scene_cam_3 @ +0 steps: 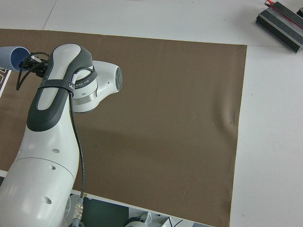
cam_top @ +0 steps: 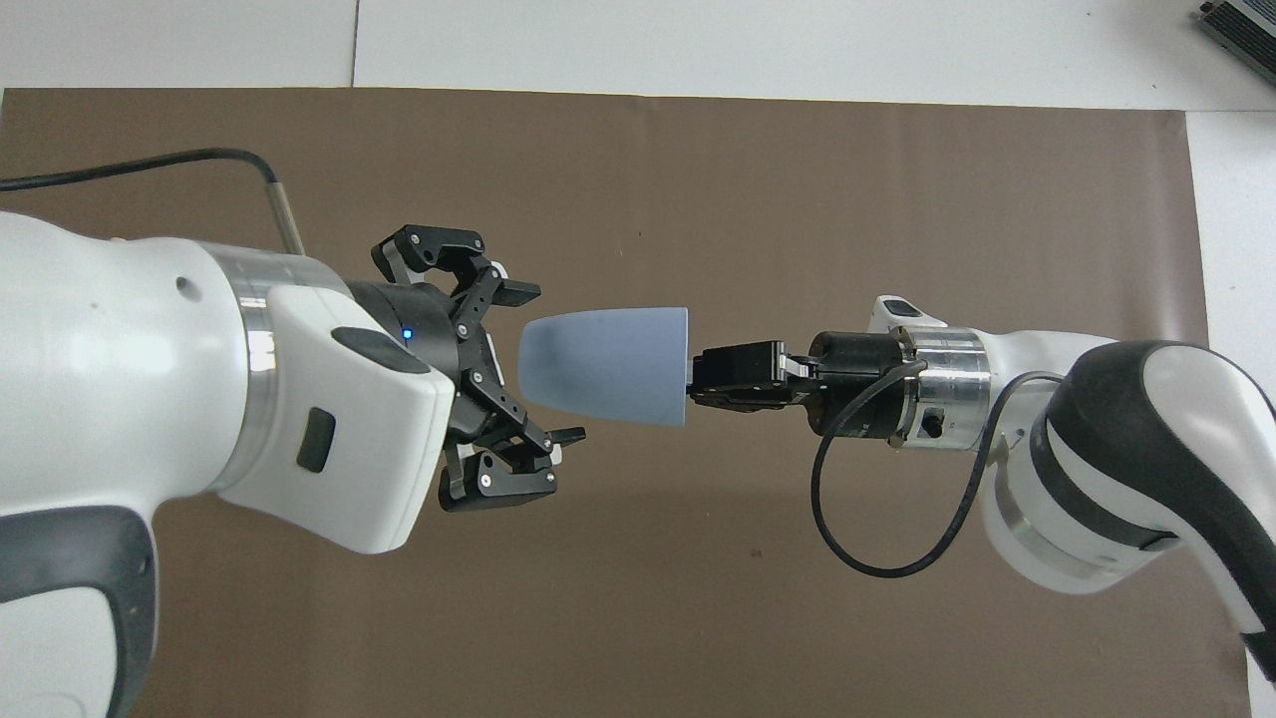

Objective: Hang cup on cup holder
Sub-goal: 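Carry the cup toward center while the left gripper reaches its base, then close the left gripper on the cup's closed end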

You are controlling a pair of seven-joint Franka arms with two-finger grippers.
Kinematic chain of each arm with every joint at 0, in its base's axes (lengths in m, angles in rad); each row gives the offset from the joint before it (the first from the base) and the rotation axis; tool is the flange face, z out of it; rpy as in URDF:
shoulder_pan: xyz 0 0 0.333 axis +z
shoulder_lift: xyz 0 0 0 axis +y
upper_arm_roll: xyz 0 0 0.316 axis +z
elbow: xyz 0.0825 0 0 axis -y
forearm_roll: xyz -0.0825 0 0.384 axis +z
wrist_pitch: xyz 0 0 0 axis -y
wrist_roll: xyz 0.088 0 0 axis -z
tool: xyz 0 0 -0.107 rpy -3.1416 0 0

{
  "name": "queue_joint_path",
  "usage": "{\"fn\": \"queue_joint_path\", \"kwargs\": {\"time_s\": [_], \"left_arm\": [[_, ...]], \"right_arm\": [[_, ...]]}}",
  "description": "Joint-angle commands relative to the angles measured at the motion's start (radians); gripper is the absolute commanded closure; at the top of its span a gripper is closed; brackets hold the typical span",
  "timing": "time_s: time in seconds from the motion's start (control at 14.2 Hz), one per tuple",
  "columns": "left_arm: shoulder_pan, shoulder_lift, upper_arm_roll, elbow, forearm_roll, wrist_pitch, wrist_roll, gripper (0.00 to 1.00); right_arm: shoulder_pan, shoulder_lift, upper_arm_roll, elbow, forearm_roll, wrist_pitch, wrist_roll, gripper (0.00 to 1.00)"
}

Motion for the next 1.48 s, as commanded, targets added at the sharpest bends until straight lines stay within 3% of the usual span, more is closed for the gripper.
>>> {"fn": "queue_joint_path", "kwargs": {"time_s": [0.0, 1.34, 1.41], "left_arm": [[-0.018, 0.009, 0.004, 0.008, 0.0, 0.019, -0.038, 0.0], [-0.09, 0.003, -0.008, -0.126, 0.077, 0.184, -0.118, 0.0], [-0.09, 0.003, -0.008, -0.127, 0.079, 0.183, -0.118, 0.06]], "right_arm": [[-0.007, -0.028, 0.004, -0.03, 0.033, 0.011, -0.036, 1.0], [-0.015, -0.026, 0.004, -0.03, 0.033, -0.003, -0.044, 1.0], [-0.017, -0.026, 0.004, -0.03, 0.033, -0.003, -0.044, 1.0]]}}
